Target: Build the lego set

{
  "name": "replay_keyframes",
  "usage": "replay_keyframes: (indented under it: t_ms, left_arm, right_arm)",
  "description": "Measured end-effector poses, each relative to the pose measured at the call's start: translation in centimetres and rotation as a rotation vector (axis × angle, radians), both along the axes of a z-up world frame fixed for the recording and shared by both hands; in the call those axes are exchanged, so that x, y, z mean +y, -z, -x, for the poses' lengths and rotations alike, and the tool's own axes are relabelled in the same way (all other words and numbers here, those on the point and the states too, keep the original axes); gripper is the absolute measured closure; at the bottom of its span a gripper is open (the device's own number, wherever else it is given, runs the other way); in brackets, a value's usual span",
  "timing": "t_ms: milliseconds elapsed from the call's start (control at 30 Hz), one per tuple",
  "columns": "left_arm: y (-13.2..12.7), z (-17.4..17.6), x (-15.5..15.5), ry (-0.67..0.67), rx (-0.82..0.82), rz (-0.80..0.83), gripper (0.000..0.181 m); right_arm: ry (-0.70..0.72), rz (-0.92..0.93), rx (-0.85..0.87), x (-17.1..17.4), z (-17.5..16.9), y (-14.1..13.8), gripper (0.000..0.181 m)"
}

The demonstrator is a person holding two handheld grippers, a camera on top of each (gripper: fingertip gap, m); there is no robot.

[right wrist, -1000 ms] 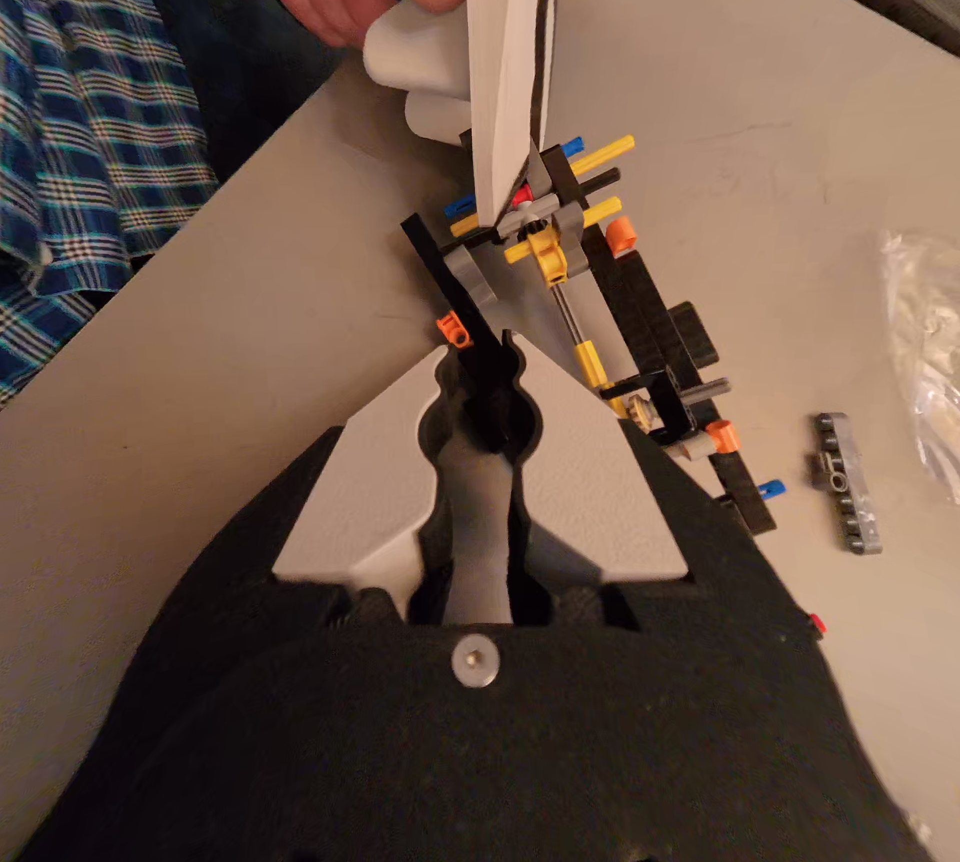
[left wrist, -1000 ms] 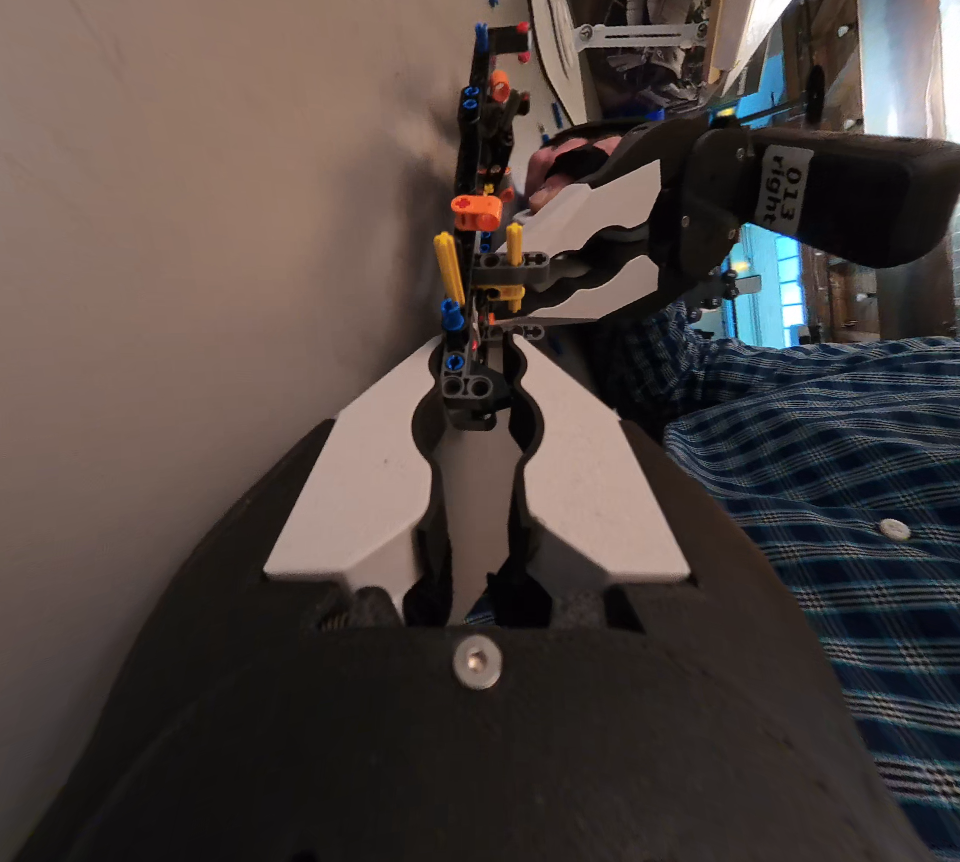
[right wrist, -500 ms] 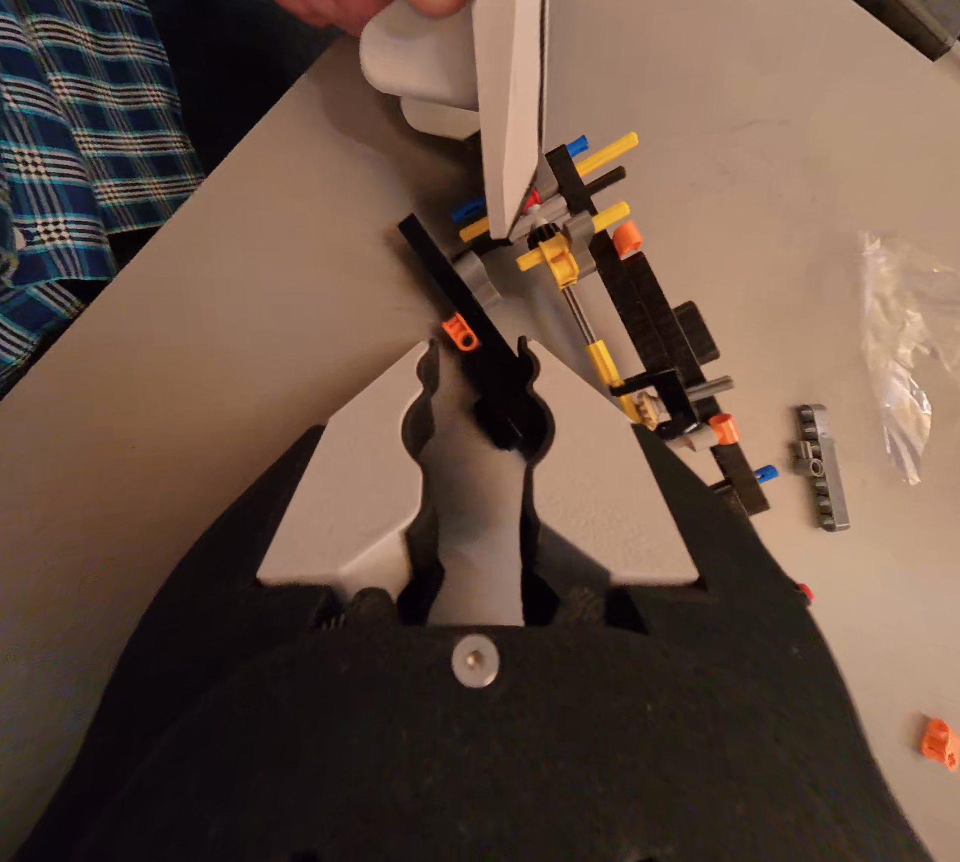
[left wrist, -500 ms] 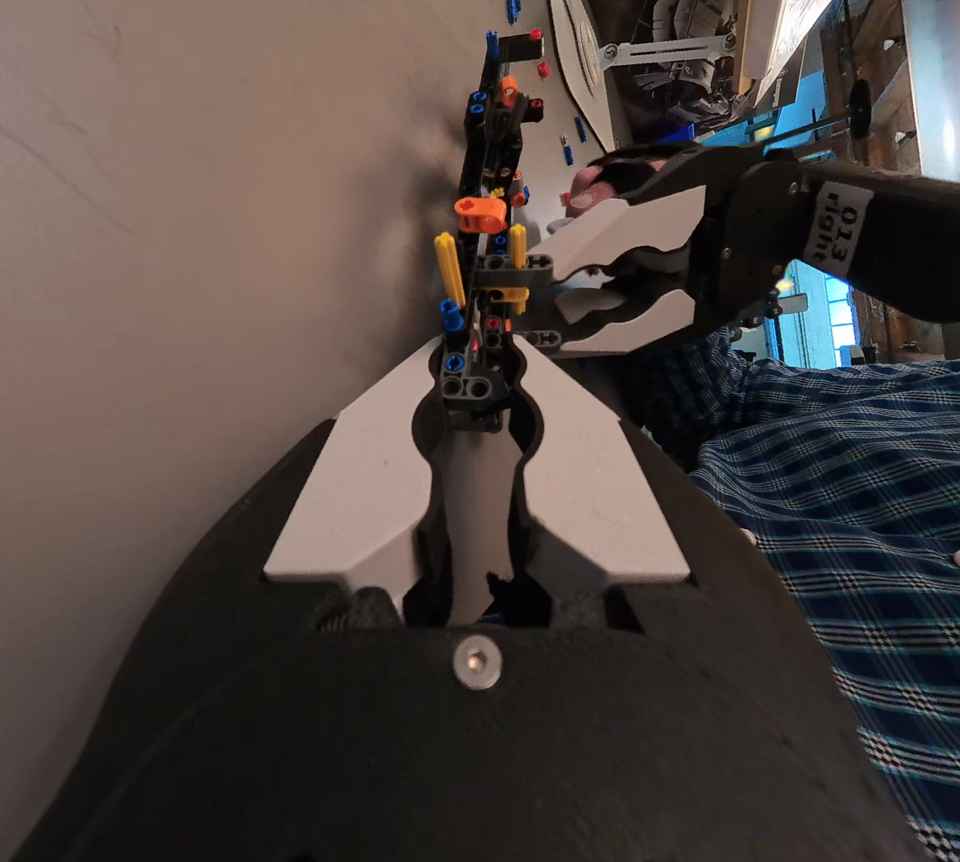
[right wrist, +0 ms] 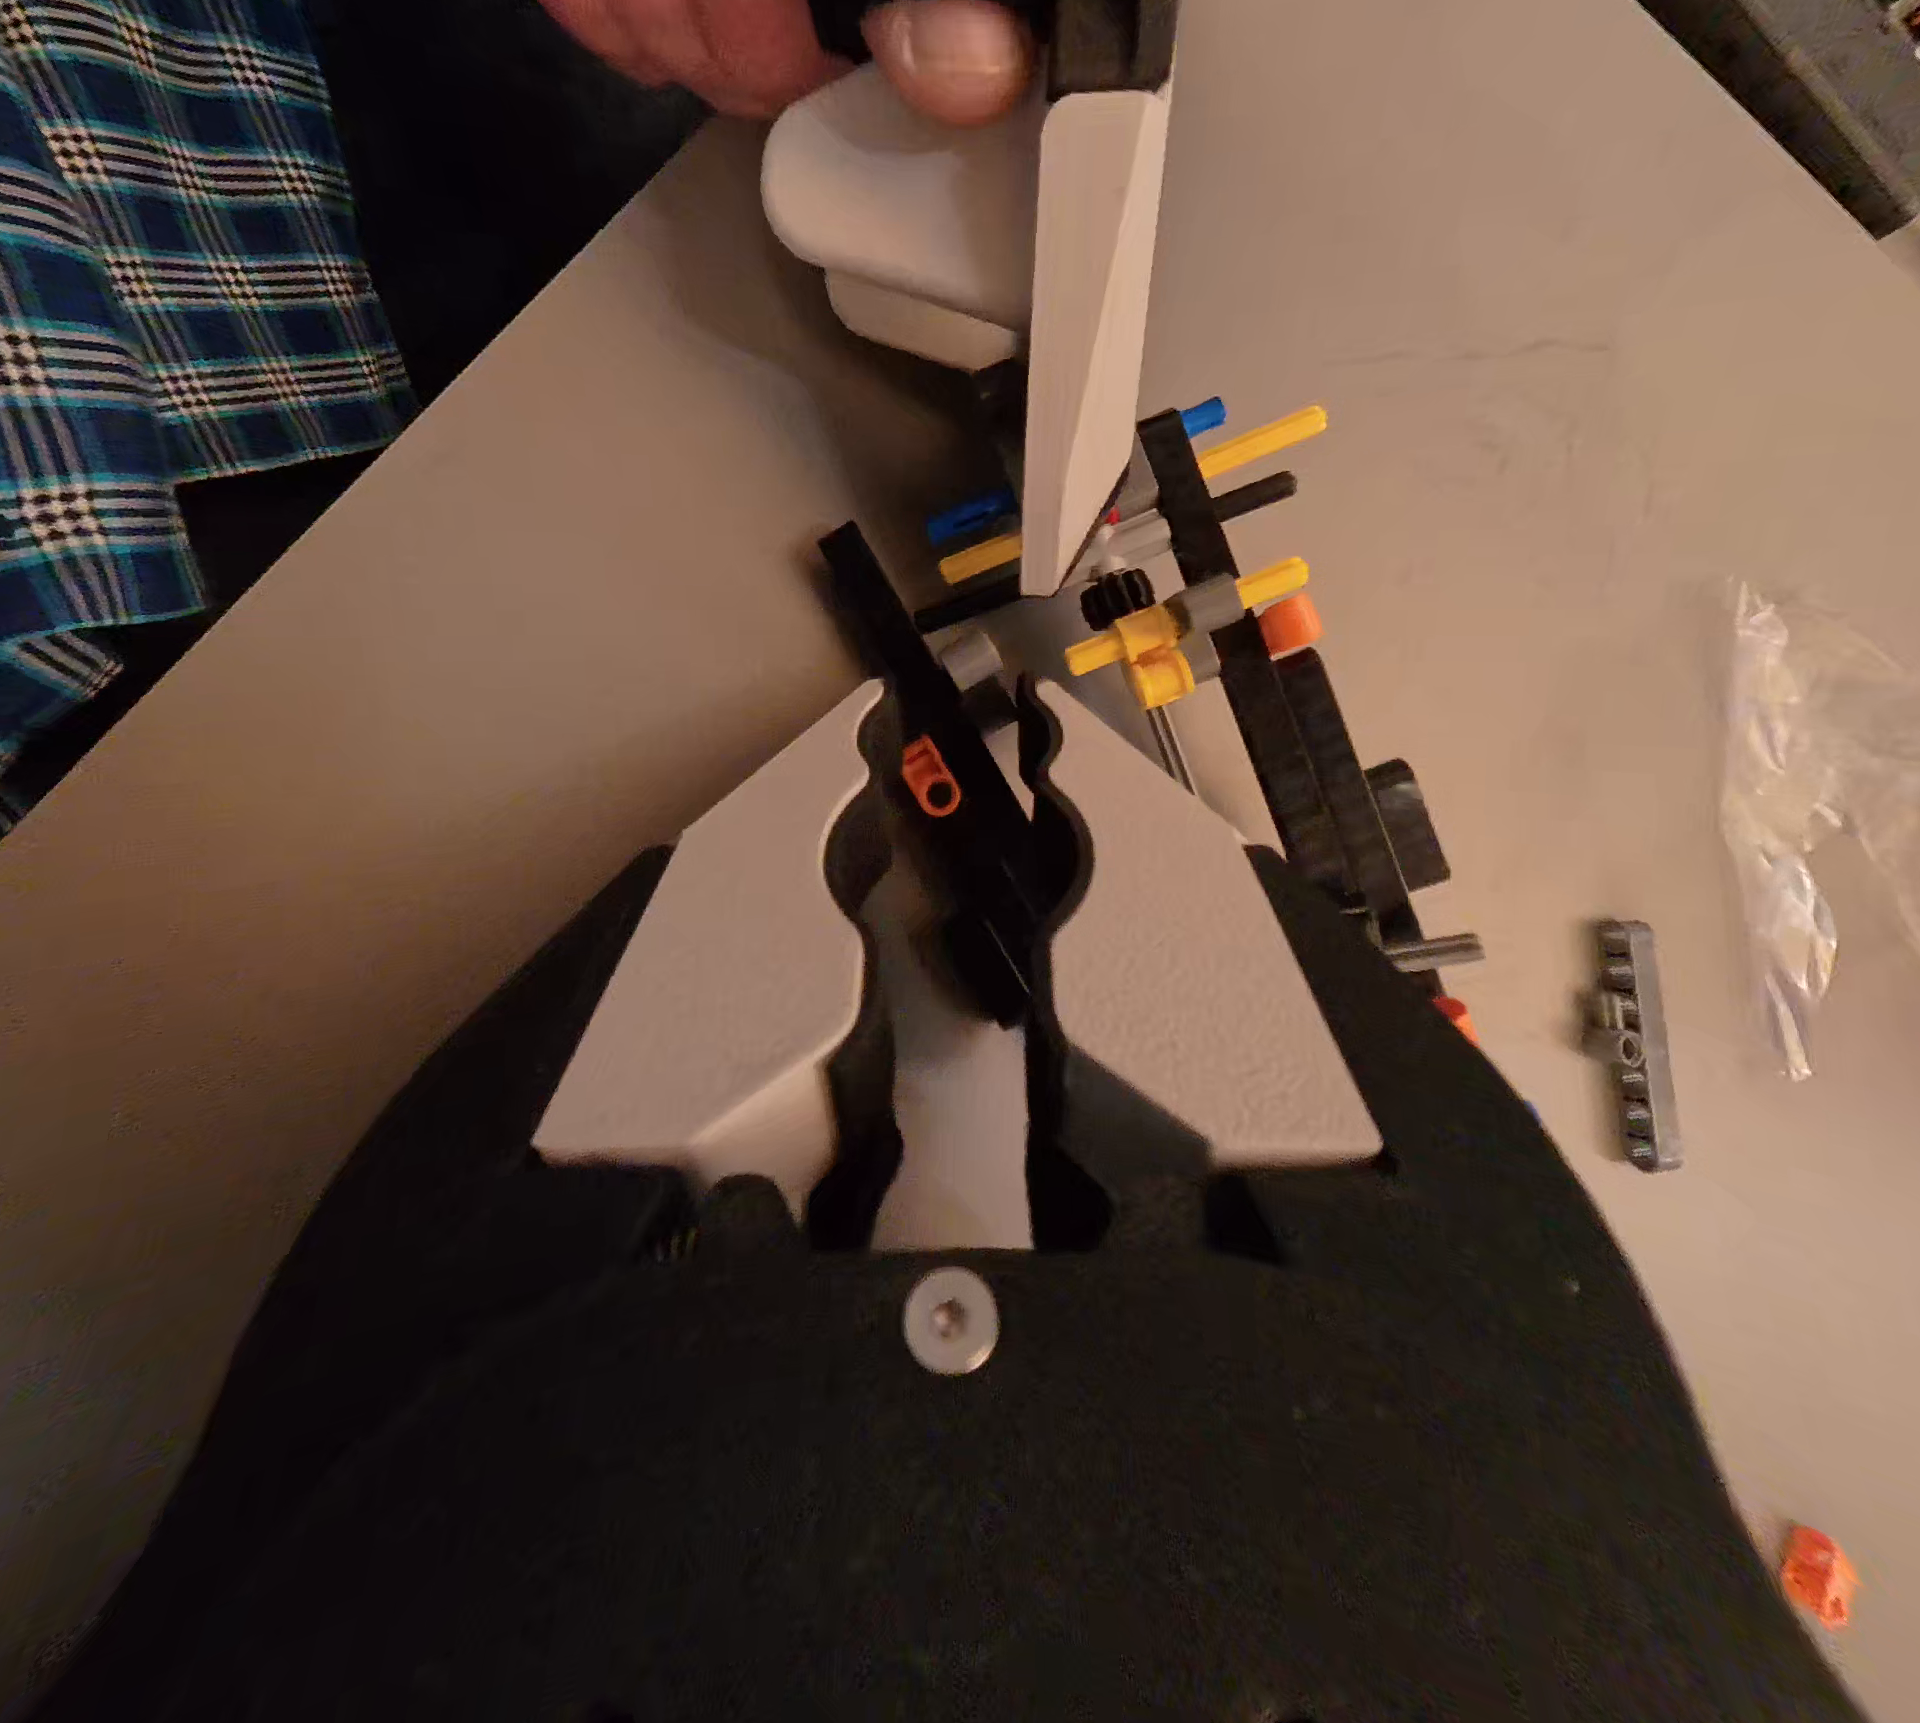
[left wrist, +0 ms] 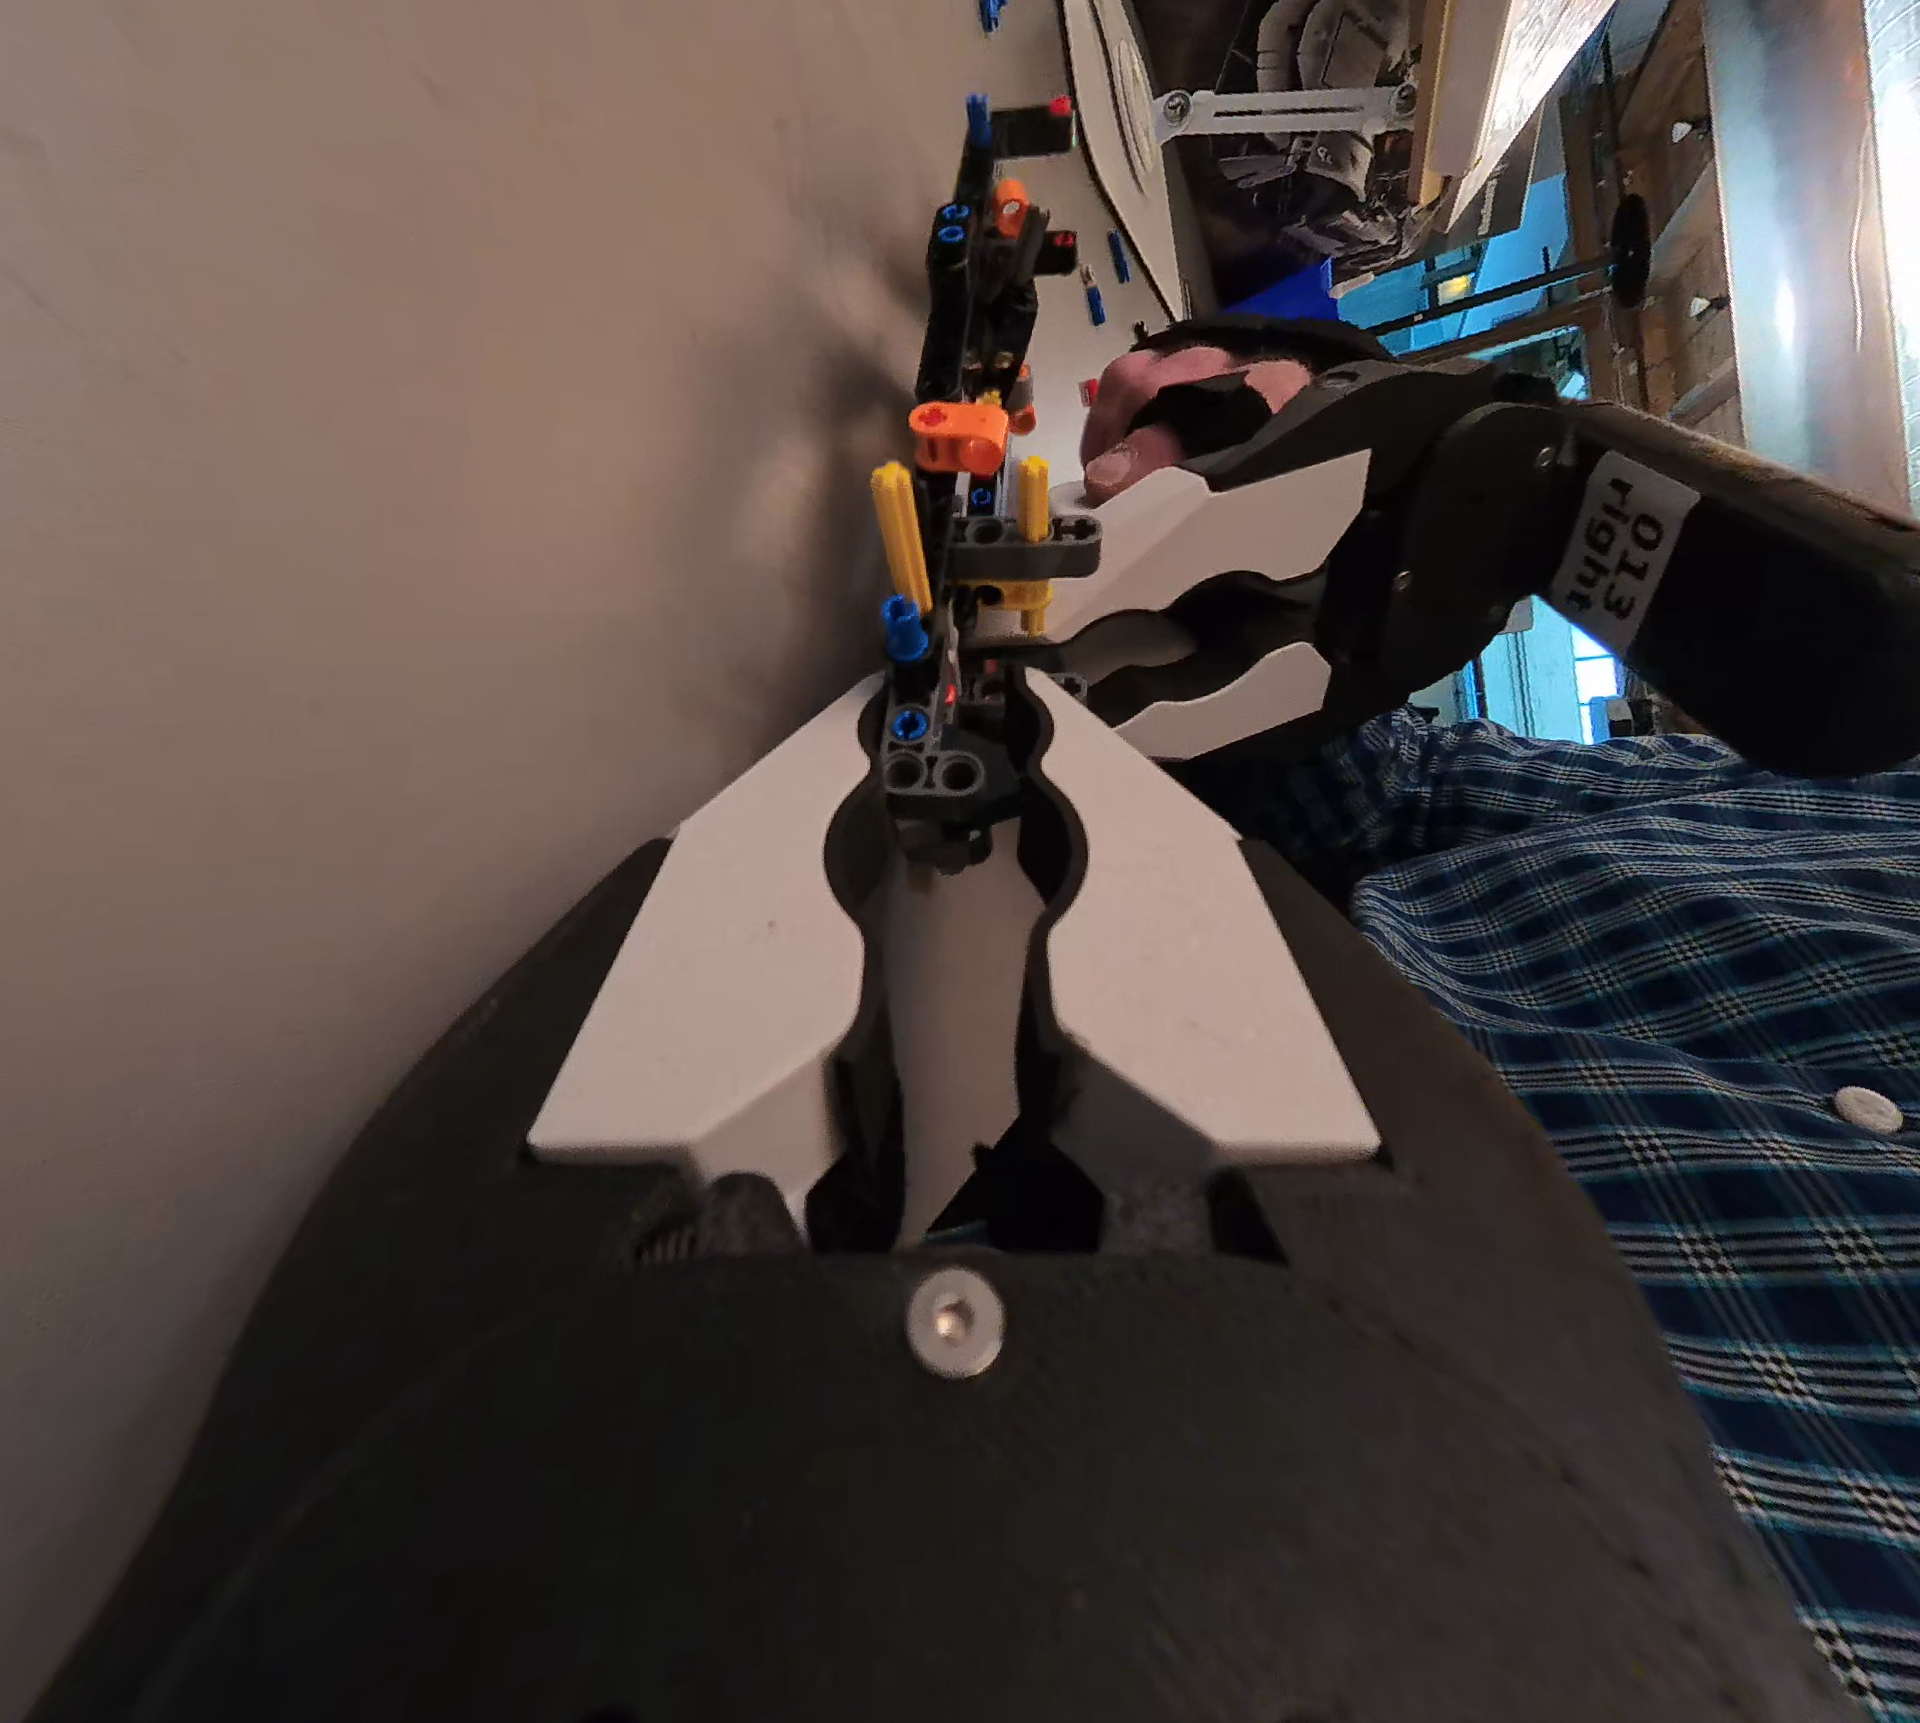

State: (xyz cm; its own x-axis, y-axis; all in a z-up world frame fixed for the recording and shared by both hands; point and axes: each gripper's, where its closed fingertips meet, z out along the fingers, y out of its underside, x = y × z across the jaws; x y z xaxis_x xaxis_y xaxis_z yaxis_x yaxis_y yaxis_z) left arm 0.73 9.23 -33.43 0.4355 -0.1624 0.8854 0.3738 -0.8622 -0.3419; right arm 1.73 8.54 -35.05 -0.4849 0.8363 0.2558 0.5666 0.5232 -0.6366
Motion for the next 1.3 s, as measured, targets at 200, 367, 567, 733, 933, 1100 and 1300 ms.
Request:
replay_keyframes:
  t_ms: [200, 367, 567, 733, 933, 1100, 1300]
  left_arm:
    - [-0.2, 0.2, 0.1, -0.012, -0.019, -0.007, 0.164]
    - [-0.4, 0.2, 0.2, -0.011, -0.037, -0.008, 0.164]
    - [-0.6, 0.1, 0.1, 0.008, -0.05, -0.01, 0.164]
    - [-0.6, 0.2, 0.1, 0.033, -0.04, -0.009, 0.164]
    - [-0.7, 0.2, 0.2, 0.033, -0.037, -0.009, 0.164]
    - [-0.7, 0.0, 0.2, 0.027, -0.043, -0.009, 0.164]
    - [-0.8, 0.1, 0.4, 0.004, -0.049, -0.015, 0.164]
  right_arm:
    - [0.009, -0.01, 0.06, 0.1, 0.1, -0.5, 0.163]
    - [0.018, -0.009, 0.084, 0.3, 0.2, -0.5, 0.163]
    - [0.028, -0.006, 0.099, 0.6, 0.3, -0.4, 0.163]
    - [0.017, -0.01, 0.105, 0.5, 0.3, -0.6, 0.163]
    - [0.024, -0.009, 0.119, 0.7, 0.3, -0.7, 0.163]
    - [0.036, -0.007, 0.126, 1.0, 0.3, -0.8, 0.163]
    - [0.058, 0.002, 0.136, 1.2, 0.4, -1.0, 0.163]
